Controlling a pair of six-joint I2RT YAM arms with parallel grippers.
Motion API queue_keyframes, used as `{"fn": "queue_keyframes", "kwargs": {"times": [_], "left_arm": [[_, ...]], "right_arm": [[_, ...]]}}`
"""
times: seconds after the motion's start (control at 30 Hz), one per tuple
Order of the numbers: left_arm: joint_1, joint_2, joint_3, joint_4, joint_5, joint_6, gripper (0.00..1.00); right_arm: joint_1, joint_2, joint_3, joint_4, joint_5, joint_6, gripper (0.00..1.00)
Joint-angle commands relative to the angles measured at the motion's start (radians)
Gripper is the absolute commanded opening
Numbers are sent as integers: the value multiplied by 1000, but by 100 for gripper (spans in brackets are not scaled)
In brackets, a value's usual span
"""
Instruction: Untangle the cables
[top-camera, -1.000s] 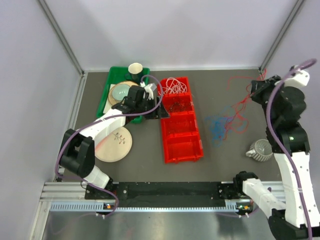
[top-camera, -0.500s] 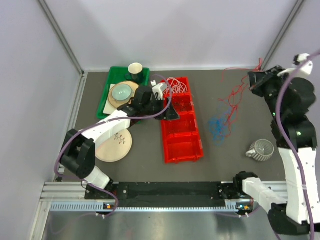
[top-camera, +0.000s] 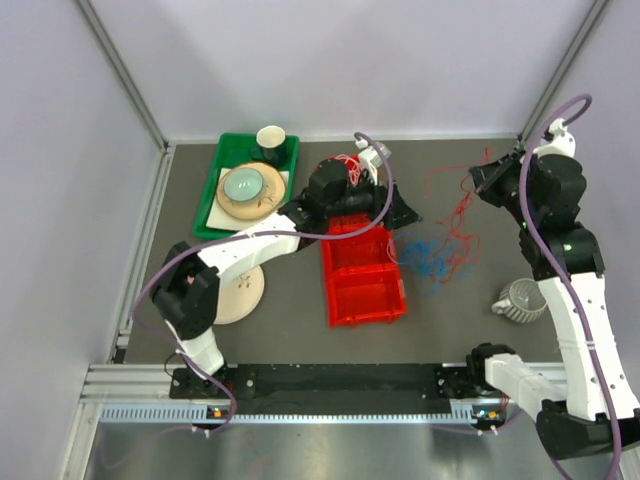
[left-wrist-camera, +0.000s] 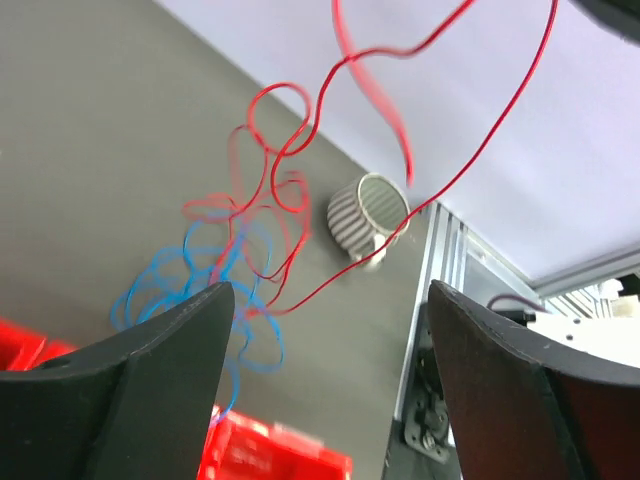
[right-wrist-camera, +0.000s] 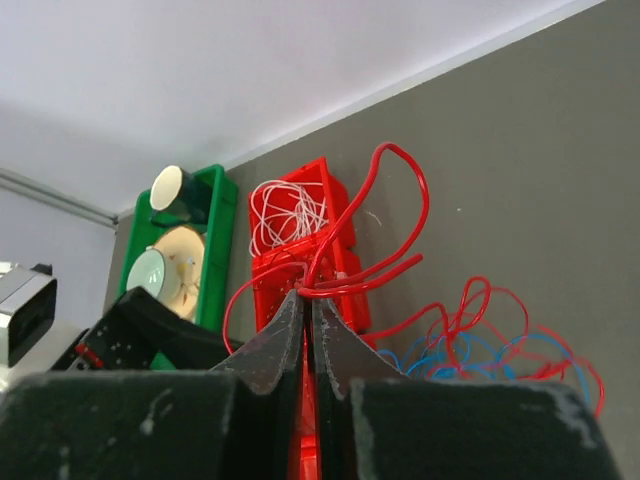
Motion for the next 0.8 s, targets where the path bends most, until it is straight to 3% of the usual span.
{"fn": "queue_keyframes", "kwargs": {"times": [0.0,0.23,0.5,0.67,0.77], "left_arm": [[-39,67,57,187,-19,-7,84],[-116,148,77,298,-167,87,90],[-124,313,229,312,-182,61,92],[-127,414,350,290,-233,18,90],[-127,461,410,267,-242,0,83]], "right_arm": [[5,-33,36,48,-29,12,0],[5,-27,44,49,-53,20,0],[5,-34,47,53,-70,29,0],[5,-34,53,53,-80,37,0],[5,-37,53,53,-84,38,0]]}}
